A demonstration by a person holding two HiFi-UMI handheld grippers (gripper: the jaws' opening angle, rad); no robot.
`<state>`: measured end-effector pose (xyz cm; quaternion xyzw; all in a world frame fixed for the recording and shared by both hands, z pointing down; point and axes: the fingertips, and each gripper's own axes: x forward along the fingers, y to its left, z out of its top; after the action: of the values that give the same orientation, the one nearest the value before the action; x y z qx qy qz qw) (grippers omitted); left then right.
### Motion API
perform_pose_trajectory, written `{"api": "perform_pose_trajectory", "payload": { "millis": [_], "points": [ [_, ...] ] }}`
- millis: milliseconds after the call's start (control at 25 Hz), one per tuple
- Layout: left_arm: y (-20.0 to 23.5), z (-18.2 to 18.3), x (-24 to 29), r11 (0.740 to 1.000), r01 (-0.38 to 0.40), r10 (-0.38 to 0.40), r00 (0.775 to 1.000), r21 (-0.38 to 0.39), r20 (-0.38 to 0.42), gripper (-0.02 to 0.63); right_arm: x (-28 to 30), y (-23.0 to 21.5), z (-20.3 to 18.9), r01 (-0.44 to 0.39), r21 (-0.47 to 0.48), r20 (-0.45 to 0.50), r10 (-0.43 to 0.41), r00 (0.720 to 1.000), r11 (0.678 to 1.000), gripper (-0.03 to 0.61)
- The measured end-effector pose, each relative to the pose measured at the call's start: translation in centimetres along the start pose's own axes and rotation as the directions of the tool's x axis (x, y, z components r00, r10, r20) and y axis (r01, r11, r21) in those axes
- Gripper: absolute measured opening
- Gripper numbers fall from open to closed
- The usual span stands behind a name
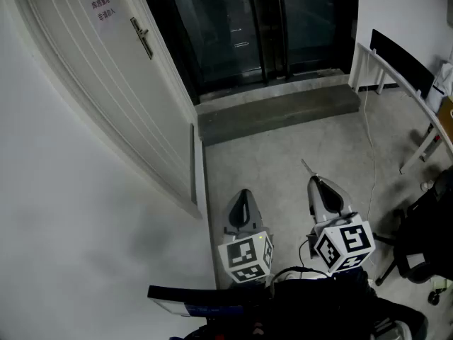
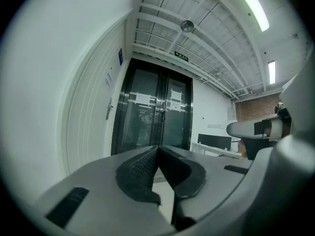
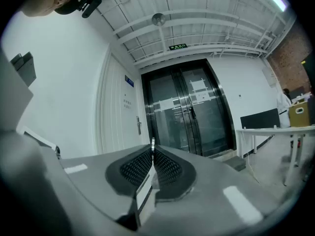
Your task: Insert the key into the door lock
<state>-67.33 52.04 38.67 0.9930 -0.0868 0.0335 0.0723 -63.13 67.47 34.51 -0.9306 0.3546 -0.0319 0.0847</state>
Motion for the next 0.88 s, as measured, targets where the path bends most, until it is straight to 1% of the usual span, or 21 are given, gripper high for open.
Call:
{"api": "perform_pose_trajectory", "payload": {
  "millis": [520,720,880],
  "points": [
    [0.0,-0.1,-0.4,1.0,-0.002,0.002,1.0,0.018,0.009,0.002,-0.1,0.1,-0.6,0.002,0.002,-0.006,-0.002,1.0,1.0,0.012],
    [1.0,-0.3,-0.7,1.0,-0.017,0.017,1.0,0.005,0.009,0.002,0.2,0.9,-0.9,0.013,-0.055,-0.014,-0.014,1.0,0.998,0.012],
    [2.8,-0.5,-0.7,0.999,-0.033,0.033,0.999,-0.01,-0.004,0.002,0.9,1.8,-0.8,0.027,-0.097,-0.009,-0.028,1.0,0.995,0.012]
  ]
}}
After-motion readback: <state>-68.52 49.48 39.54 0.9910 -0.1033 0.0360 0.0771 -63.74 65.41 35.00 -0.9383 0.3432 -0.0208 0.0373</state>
